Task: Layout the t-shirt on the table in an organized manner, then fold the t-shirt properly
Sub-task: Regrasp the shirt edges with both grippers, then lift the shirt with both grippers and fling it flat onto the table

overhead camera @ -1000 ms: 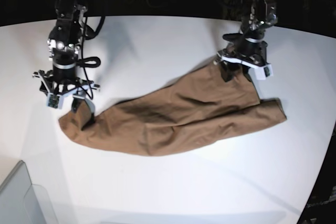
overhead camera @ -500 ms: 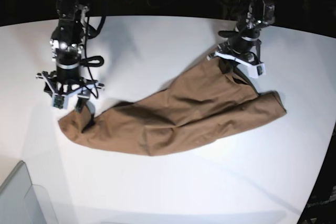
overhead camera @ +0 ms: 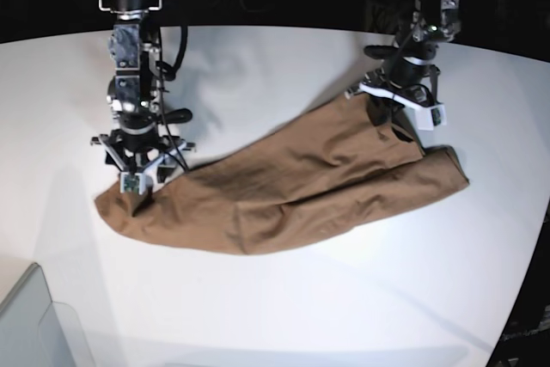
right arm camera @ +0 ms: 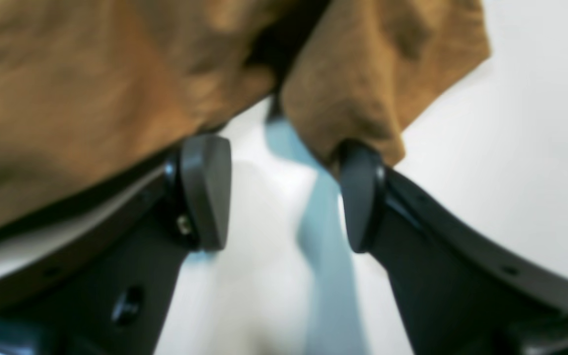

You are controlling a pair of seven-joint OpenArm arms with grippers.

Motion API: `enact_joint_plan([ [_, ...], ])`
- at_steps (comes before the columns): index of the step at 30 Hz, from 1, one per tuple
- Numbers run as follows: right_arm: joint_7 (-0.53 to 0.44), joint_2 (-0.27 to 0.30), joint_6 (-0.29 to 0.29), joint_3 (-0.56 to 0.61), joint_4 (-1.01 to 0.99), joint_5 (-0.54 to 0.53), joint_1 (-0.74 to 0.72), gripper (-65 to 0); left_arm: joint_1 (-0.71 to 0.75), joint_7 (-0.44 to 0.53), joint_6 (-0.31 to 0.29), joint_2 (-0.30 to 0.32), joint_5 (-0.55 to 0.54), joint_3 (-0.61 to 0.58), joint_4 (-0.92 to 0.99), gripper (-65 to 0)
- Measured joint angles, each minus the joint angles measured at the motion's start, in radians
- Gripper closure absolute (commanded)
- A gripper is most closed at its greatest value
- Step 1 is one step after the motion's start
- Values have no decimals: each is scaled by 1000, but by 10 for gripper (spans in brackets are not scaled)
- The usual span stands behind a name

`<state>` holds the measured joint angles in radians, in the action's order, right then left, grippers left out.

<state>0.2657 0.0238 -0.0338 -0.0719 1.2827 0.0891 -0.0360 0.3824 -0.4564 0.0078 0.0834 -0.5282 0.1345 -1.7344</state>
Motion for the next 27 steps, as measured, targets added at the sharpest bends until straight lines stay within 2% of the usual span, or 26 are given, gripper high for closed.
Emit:
enact_joint_plan([
  [3, -1, 17, -8, -9, -18, 0, -31, -348, -2, 2, -1, -2, -2, 12, -3, -4],
  [6, -5, 30, -92, -52, -3, 0, -35, -352, -3, 3, -3, -1, -1, 51, -3, -4],
  [9, -37, 53, -99, -62, -48, 1, -43, -352, -5, 4, -3, 0, -1, 69, -3, -4],
  [17, -156, 63, -95, -50, -193, 0, -85, -331, -12, 0, 0, 0, 0, 70, -14, -4],
  [20, -173, 70, -94, -46, -199, 0, -85, -222, -24, 2, 0, -1, -1, 69, -50, -4],
  [23, -136, 90, -91, -45, -184, -1, -84, -40, -55, -2, 0, 0, 0, 69, -80, -4],
  [24, -126, 91, -92, -51, -171, -1, -82, 0, -66, -1, -1, 0, 1, 69, -95, -4],
  [27, -117, 90, -91, -56, -137, -4, -98, 0, -103, -4, -7, 28, -4, 57, -120, -4],
])
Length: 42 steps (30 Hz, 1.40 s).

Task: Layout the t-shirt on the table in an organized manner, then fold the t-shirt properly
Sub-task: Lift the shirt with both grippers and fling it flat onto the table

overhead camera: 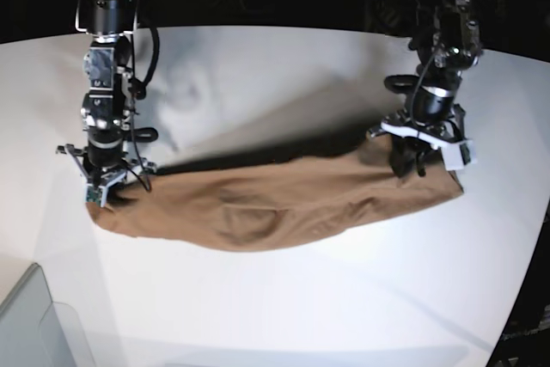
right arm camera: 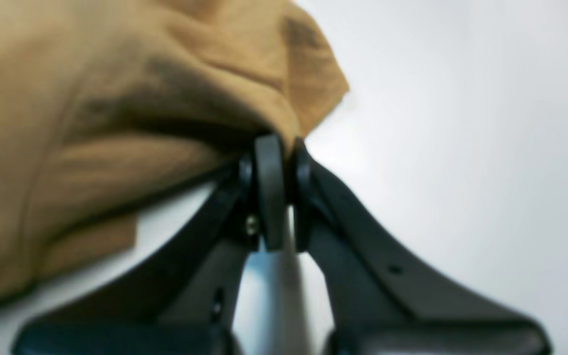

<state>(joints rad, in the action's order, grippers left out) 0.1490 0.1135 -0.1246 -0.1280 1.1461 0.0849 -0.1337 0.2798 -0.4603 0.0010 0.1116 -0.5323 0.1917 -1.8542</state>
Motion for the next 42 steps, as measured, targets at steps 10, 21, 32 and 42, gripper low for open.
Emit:
enact_joint_plan([
  [10, 14, 0, 3, 2, 257, -2, -111, 0, -249, -2, 5, 79, -1, -6, -13, -4],
  [21, 45, 0, 4, 2, 306, -4, -378, 0, -644, -9, -2, 109, -76, -8, 234, -4],
  [32, 146, 19, 3, -35, 399, -3, -541, 0, -916, -91, -5, 135, -219, 5, 391, -4],
  [42, 176, -13, 3, -38, 595, -2, -323, 0, -946, -82, -10, 205, -298, -2, 409, -4],
])
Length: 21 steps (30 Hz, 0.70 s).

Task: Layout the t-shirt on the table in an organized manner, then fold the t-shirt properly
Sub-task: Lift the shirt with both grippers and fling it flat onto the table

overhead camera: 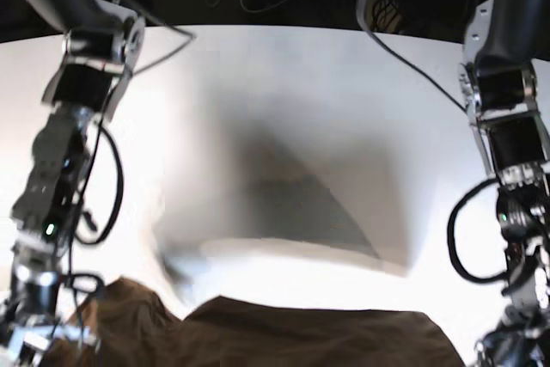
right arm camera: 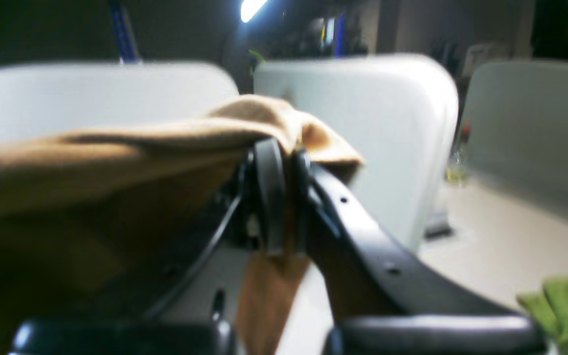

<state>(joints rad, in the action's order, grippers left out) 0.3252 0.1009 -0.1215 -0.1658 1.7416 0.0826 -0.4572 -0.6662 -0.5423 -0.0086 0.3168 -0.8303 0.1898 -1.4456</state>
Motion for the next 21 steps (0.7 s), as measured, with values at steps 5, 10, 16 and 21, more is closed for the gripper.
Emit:
enact_joint_plan([
  [5, 7, -69, -1, -2, 101, -7, 269, 0, 273, -24, 10, -6, 8, 6, -35, -4],
  [10, -116, -159, -2, 5, 133, -7, 517, 0, 532, -5, 12, -2, -50, 12, -196, -4],
  [16, -243, -207, -6, 10, 129, -8, 735, 0, 850, -9, 13, -5, -125, 126, -301, -5],
  [21, -275, -201, -7, 74, 43, -8, 846, 0, 969, -13, 6, -4, -133, 212, -304, -8],
])
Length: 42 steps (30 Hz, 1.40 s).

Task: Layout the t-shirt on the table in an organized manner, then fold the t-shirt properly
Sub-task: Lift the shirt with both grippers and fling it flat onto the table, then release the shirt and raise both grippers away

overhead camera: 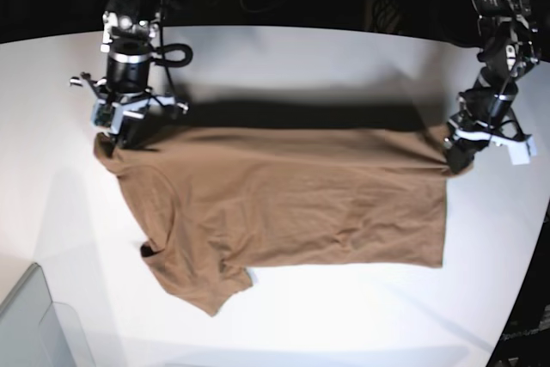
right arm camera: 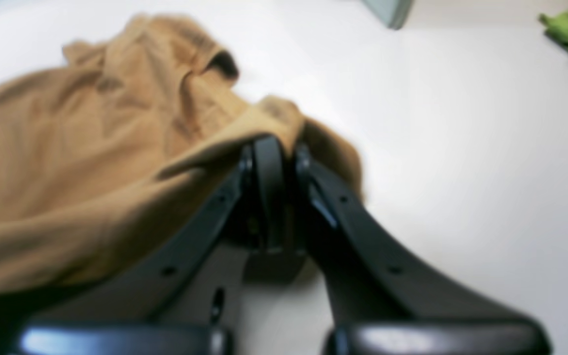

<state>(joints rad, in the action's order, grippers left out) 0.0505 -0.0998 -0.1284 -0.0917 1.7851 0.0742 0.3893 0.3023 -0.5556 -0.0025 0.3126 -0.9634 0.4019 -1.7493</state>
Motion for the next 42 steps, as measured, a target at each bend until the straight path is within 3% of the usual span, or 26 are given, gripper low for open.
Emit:
enact_joint_plan([
  [3, 1, 15, 17, 31, -58, 0, 23, 0, 35, 6, 3, 0, 1, 22, 0, -9],
  [6, 2, 47, 136, 76, -79, 6, 54, -9, 42, 7, 3, 3, 1, 23, 0, -9],
  [9, 2, 47, 221, 93, -84, 9, 71, -106, 47, 5, -1, 33, -8, 18, 17, -10],
  [14, 0, 50, 219, 80, -84, 19, 93, -278, 39, -151, 2, 43, -3, 29, 35, -10],
  [18, 0, 68, 225, 12, -68, 16, 105, -344, 13, -302, -2, 34, -7, 117, 35, -10],
  [21, -4, 72, 214, -44, -49, 15, 108, -354, 13, -402, -5, 37, -7, 194, 35, -62],
  [25, -3, 63, 217, -93, -48, 15, 111, -354, 14, -449, -5, 36, -3, 270, 27, -268],
  [28, -3, 47, 218, -122, -48, 15, 111, -354, 14, -470, -5, 36, -5, 293, 22, -366],
  [42, -9, 33, 219, -120, -50, 15, 161, -354, 50, -491, -8, 33, -6, 335, 12, -379],
])
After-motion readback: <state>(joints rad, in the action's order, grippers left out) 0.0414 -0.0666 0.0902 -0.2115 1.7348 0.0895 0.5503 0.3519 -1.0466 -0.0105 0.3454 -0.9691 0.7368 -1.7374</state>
